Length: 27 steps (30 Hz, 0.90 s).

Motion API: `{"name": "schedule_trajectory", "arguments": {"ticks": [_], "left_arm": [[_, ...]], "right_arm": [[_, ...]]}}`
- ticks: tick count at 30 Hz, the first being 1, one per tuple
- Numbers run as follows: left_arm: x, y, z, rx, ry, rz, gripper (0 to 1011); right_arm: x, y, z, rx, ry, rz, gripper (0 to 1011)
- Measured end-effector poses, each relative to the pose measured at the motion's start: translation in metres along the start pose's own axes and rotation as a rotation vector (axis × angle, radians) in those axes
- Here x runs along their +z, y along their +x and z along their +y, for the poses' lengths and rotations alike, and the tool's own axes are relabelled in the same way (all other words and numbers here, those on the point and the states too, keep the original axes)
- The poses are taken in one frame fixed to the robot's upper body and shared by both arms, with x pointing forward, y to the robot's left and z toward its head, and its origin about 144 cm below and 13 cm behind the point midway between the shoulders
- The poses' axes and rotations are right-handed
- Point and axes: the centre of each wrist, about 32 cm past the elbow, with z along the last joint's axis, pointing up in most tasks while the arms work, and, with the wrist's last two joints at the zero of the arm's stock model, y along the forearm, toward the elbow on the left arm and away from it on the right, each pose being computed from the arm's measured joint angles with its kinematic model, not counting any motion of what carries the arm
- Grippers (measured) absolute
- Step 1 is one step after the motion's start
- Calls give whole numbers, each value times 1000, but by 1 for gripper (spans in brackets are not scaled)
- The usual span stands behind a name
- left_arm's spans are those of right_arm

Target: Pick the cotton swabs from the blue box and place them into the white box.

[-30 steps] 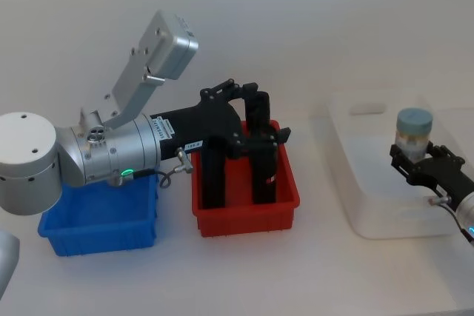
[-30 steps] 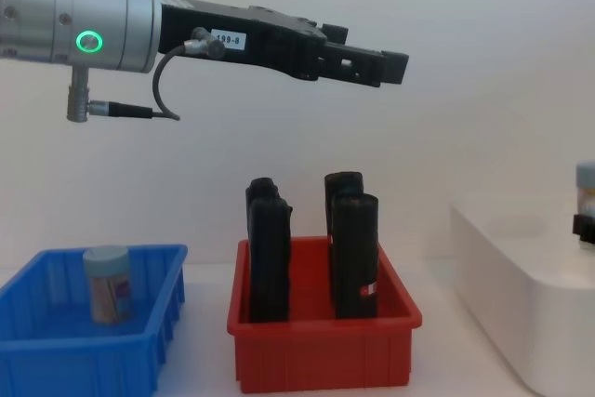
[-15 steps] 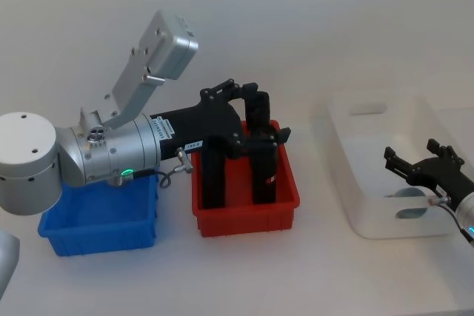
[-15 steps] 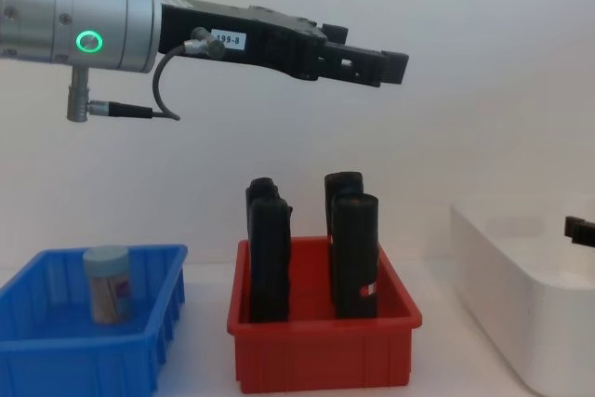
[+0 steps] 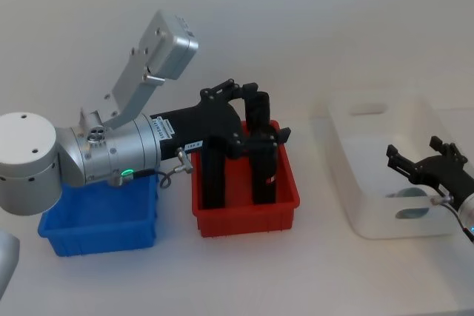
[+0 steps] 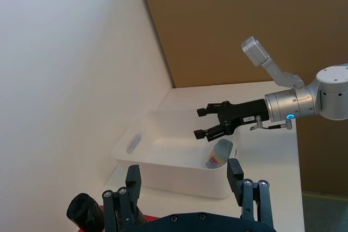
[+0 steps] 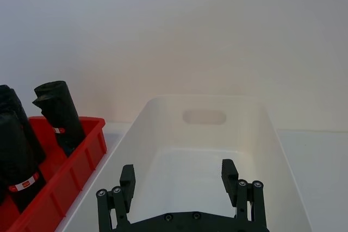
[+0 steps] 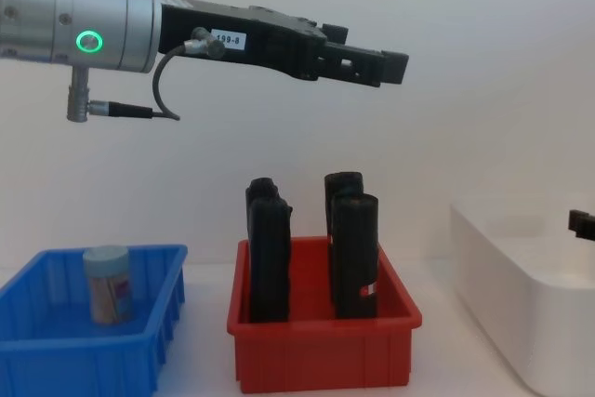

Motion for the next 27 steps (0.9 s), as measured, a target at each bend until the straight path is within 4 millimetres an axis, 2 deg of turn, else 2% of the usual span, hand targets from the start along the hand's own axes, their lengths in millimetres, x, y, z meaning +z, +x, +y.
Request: {"name": "schedule_trajectory", "arguments": {"ticks": [27], "left_arm": [[0, 0, 0, 0, 0, 0, 1004]], "right_arm": [[10, -2, -14, 6, 77, -48, 1002]]}}
